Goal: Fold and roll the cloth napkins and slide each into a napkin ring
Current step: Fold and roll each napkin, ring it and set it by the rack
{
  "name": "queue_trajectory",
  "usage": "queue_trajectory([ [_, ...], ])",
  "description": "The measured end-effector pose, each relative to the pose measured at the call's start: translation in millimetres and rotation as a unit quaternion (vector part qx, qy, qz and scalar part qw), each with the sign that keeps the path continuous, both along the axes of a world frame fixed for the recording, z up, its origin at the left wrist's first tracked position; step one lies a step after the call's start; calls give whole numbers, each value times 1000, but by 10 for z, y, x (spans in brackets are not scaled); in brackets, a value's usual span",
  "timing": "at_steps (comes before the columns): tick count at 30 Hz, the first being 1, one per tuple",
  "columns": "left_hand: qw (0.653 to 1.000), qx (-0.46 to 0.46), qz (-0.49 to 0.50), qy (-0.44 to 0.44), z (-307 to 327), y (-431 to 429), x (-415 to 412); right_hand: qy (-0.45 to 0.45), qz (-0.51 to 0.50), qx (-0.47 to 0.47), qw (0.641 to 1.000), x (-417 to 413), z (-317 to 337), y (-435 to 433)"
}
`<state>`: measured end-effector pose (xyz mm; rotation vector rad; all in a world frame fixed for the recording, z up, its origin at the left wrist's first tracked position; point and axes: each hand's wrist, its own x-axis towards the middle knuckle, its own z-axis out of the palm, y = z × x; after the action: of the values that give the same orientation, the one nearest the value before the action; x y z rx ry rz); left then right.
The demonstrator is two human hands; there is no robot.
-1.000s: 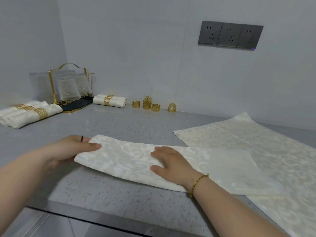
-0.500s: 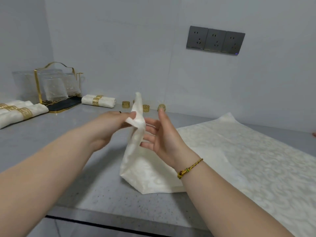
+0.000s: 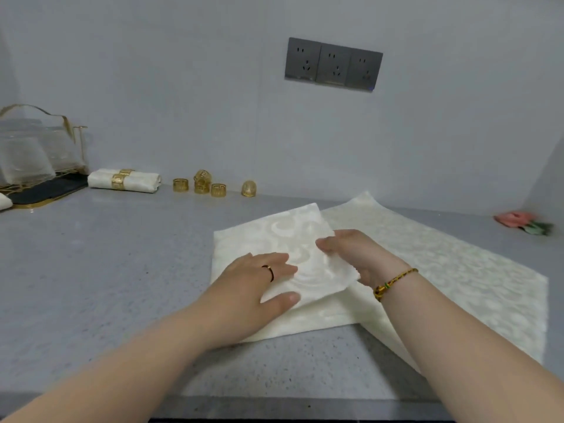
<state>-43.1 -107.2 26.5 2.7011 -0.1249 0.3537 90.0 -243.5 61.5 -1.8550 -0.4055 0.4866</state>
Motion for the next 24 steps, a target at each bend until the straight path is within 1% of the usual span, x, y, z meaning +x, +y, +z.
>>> queue_trajectory([
  [1, 999, 46, 6, -2, -52, 7, -20, -19, -6, -29, 999, 55, -6, -55],
  [2, 997, 75, 18, 10, -97, 12, -37, -39, -13, -63, 997, 107, -20, -109],
  [5, 993, 110, 23, 43, -303, 48, -32, -67, -42, -144, 986, 233, -115, -262],
  [9, 993, 83, -5, 80, -500, 118, 7, -57, -62, -155, 984, 349, -355, -390],
  [12, 994, 62, -22, 82, -525, 114, 15, -75, -92, -143, 983, 444, -491, -428],
  [14, 997, 13, -24, 77, -512, 119, 17, -78, -101, -139, 982, 489, -526, -450],
  [16, 995, -81, -9, 52, -432, 117, 27, -84, -95, -146, 981, 526, -540, -461],
  [18, 988, -154, 18, 21, -336, 181, 109, -88, -89, -147, 981, 547, -560, -463],
  [19, 984, -175, 38, 7, -284, 237, 183, -91, -91, -141, 982, 554, -574, -463],
  [21, 980, -183, 80, -1, -200, 345, 387, -97, -101, -124, 982, 583, -627, -466],
  [24, 966, -229, 113, 32, -117, 437, 690, -117, -114, -99, 982, 606, -703, -488],
])
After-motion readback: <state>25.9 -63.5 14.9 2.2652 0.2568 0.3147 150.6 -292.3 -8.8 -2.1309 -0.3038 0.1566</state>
